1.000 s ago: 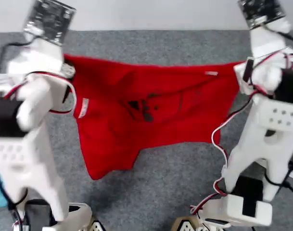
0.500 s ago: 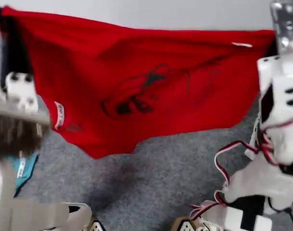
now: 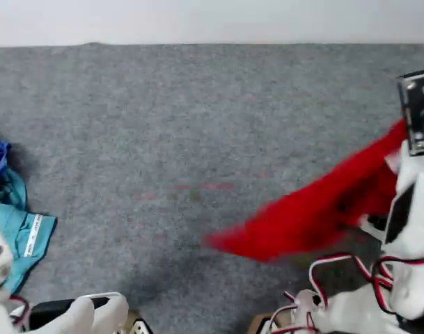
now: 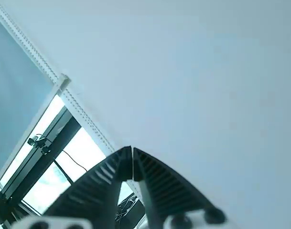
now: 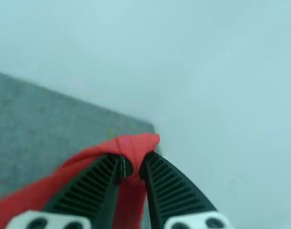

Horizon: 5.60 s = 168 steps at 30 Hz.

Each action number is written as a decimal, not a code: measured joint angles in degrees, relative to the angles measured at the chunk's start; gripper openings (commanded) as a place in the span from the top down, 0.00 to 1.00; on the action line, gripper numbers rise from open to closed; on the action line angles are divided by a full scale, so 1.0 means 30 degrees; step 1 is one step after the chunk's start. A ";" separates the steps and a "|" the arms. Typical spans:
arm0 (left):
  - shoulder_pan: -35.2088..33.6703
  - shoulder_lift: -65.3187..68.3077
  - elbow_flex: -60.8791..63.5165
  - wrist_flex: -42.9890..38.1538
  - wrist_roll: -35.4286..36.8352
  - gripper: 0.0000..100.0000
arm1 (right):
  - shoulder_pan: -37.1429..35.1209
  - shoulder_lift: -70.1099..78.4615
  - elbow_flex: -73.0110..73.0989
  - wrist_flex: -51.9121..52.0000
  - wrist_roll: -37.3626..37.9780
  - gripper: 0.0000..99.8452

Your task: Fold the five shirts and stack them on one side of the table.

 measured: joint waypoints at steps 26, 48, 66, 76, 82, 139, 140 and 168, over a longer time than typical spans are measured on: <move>-0.0029 0.0234 1.6264 0.0176 0.7648 1.00 | -1.0901 -0.1407 0.3722 -0.6330 0.0059 0.99; 0.1553 0.0234 2.2330 0.0176 0.9817 1.00 | -0.8293 1.0432 0.7648 -0.7678 0.2022 0.99; 1.3773 0.0469 3.5399 -0.5978 0.9817 0.94 | -0.2227 1.5297 0.7648 -0.7678 0.1963 0.99; 1.6908 0.7853 3.2967 -0.7004 0.9817 0.86 | -0.1729 1.5297 0.7766 -0.6095 0.2022 0.99; 1.9194 1.2337 2.8747 -0.5011 0.9817 0.84 | -0.1729 1.5297 0.7766 -0.5919 0.1260 0.99; 0.6330 0.5685 1.5355 0.0147 0.9084 1.00 | -0.3106 1.5267 -0.5245 0.0000 0.0733 0.99; 0.5861 0.5275 1.4740 0.0000 0.8938 1.00 | -0.3106 1.5267 -0.6037 0.0000 0.0674 0.99; 0.2579 0.1407 0.4308 0.0176 0.5714 1.00 | -0.2725 0.4337 -0.7238 0.0000 0.2286 0.99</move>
